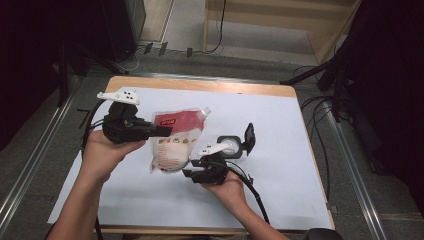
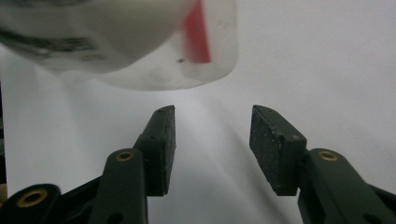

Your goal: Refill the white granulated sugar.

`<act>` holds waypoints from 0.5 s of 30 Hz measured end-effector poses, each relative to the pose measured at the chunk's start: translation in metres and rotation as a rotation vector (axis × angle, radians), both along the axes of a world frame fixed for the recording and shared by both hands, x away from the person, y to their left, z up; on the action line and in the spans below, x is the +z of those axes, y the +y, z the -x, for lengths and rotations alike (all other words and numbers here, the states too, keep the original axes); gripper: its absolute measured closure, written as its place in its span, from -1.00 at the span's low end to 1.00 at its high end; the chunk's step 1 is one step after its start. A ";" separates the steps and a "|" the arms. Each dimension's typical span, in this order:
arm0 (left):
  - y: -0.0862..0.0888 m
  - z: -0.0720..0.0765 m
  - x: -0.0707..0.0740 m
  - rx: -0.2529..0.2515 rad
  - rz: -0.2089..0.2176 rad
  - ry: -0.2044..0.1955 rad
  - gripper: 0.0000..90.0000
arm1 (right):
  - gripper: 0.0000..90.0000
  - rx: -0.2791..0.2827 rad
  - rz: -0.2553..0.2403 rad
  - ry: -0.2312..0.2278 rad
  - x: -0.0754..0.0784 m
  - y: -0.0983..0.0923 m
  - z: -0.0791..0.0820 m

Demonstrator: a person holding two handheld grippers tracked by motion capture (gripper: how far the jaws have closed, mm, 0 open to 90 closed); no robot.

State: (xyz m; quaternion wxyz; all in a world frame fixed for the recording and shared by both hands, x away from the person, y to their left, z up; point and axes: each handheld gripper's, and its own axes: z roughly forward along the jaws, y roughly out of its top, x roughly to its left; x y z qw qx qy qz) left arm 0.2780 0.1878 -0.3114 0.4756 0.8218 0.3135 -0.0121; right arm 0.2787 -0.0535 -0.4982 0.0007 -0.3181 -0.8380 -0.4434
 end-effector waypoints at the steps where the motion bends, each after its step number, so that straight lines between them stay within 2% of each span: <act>1: -0.001 0.001 0.001 -0.005 0.000 -0.003 1.00 | 0.19 -0.001 -0.003 0.005 0.000 0.000 0.000; 5: -0.005 0.003 0.002 -0.019 -0.001 0.006 1.00 | 0.20 -0.021 -0.009 0.004 -0.004 -0.001 0.000; 9: -0.009 0.003 0.000 -0.027 -0.003 0.023 1.00 | 0.24 -0.068 -0.053 0.009 -0.006 -0.002 0.000; 15: -0.010 -0.002 -0.009 -0.014 0.023 0.061 1.00 | 0.26 -0.073 -0.056 0.002 -0.009 0.000 0.002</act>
